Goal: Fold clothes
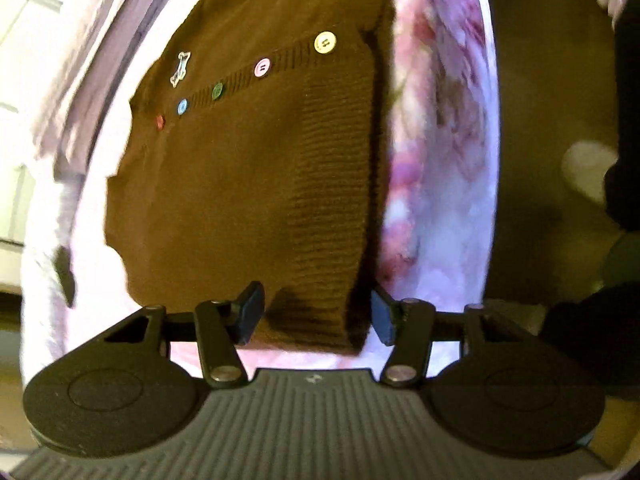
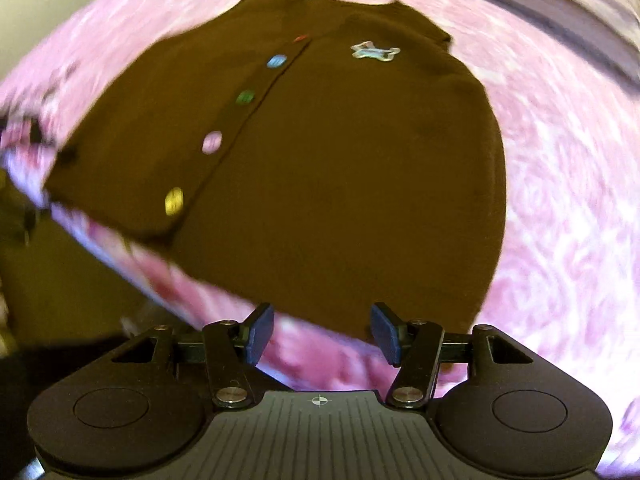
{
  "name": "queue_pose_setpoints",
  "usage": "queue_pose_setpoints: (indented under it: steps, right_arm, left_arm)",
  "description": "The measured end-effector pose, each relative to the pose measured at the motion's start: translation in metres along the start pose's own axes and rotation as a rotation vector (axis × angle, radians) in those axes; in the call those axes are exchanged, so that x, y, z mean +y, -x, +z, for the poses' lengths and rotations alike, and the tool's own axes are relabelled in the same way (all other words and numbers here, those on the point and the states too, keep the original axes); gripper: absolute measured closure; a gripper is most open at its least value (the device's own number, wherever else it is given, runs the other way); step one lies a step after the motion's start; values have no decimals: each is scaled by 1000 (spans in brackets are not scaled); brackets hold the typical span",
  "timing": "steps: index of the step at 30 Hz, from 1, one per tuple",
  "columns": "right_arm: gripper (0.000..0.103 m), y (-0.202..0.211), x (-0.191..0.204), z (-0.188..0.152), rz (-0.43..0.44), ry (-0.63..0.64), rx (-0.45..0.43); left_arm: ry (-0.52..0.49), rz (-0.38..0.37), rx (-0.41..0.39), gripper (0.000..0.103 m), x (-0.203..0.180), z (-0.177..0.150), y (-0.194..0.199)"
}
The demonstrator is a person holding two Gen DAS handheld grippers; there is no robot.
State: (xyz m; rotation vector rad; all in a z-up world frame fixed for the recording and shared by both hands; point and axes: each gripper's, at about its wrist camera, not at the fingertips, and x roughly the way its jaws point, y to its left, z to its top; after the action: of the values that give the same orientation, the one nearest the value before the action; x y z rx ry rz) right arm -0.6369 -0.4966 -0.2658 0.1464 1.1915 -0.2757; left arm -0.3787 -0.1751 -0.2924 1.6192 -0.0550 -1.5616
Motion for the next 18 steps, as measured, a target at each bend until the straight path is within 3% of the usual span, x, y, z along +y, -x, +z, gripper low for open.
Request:
queue_pose_setpoints:
  steps: [3,5,11,15,18]
  right_arm:
    - [33,-6,8,-11,-62,163,-6]
    - [33,-13,15,-17,-90,280,-14]
    - [34,-44,43,-32,-158,645,-93]
    - [34,-54,39,-34,-182,724,-149]
    - [34,-52,29,-40,-235,767,-178]
  left_arm:
    - [52,11,37,66,2,3,-5]
    - [111,15,56,83,8,4,-5]
    - [452,3,34,90,54,-3,13]
    - [485,-7,9,90,70,-6,24]
    - [452,-10,6,90,68,-7,30]
